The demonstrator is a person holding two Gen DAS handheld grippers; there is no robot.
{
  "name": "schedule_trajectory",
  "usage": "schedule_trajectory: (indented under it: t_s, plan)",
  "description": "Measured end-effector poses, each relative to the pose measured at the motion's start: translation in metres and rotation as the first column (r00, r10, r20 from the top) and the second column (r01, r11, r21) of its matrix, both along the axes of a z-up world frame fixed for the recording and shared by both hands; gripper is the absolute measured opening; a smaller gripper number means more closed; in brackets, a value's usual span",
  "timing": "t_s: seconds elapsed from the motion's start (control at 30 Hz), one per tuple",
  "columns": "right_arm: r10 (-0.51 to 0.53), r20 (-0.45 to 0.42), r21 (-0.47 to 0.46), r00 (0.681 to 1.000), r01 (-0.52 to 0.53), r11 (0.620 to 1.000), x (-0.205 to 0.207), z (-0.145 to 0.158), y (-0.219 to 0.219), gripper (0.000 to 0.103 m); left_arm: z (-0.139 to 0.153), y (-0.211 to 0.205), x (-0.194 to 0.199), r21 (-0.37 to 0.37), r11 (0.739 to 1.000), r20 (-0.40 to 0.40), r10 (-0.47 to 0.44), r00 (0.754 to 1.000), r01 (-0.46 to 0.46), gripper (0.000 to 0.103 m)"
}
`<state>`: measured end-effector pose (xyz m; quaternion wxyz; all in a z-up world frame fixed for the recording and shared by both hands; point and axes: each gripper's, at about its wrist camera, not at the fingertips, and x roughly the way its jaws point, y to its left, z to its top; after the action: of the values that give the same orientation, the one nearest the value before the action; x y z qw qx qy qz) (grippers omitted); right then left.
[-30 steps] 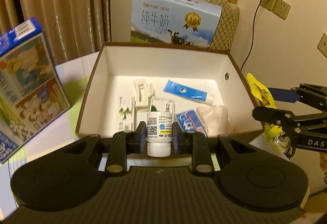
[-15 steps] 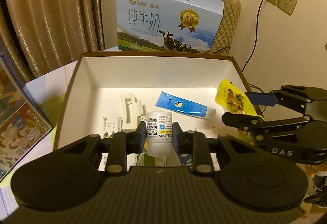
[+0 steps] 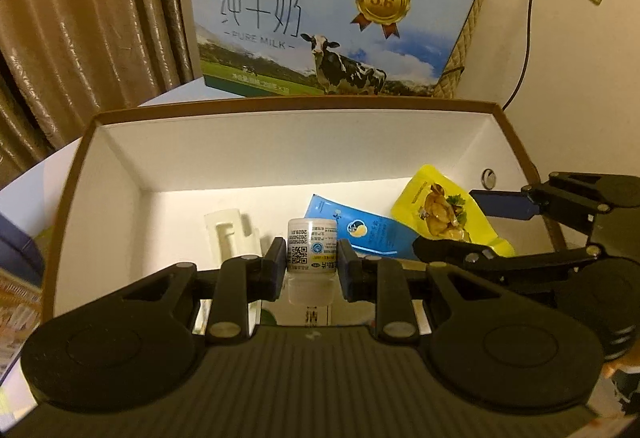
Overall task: Organize objects
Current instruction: 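Lower the bottle and snack bag into the box and open both grippers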
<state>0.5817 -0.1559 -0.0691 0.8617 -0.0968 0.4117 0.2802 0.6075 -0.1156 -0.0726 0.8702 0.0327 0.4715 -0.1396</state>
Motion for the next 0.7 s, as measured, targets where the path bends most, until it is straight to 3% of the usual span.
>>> schedule_trajectory:
  t_s: [0.33,0.6,0.7]
  plan:
    - [-0.008,-0.003,-0.031,1.000,0.007,0.999,0.013,-0.006,0.004,0.052,-0.027,-0.008,0.031,0.010,1.000,-0.033,0.000,0.999,0.000,0.023]
    - [-0.005,0.005,-0.029,1.000,0.005,1.000,0.015,-0.004,0.007,0.052,-0.028,-0.001,0.034,0.011,1.000,-0.030,0.006,1.000,-0.006,0.038]
    - [-0.006,0.014,-0.029,1.000,0.007,1.000,0.016,-0.001,0.010,0.053,-0.025,0.005,0.031,0.012,1.000,-0.018,0.019,1.000,-0.019,0.049]
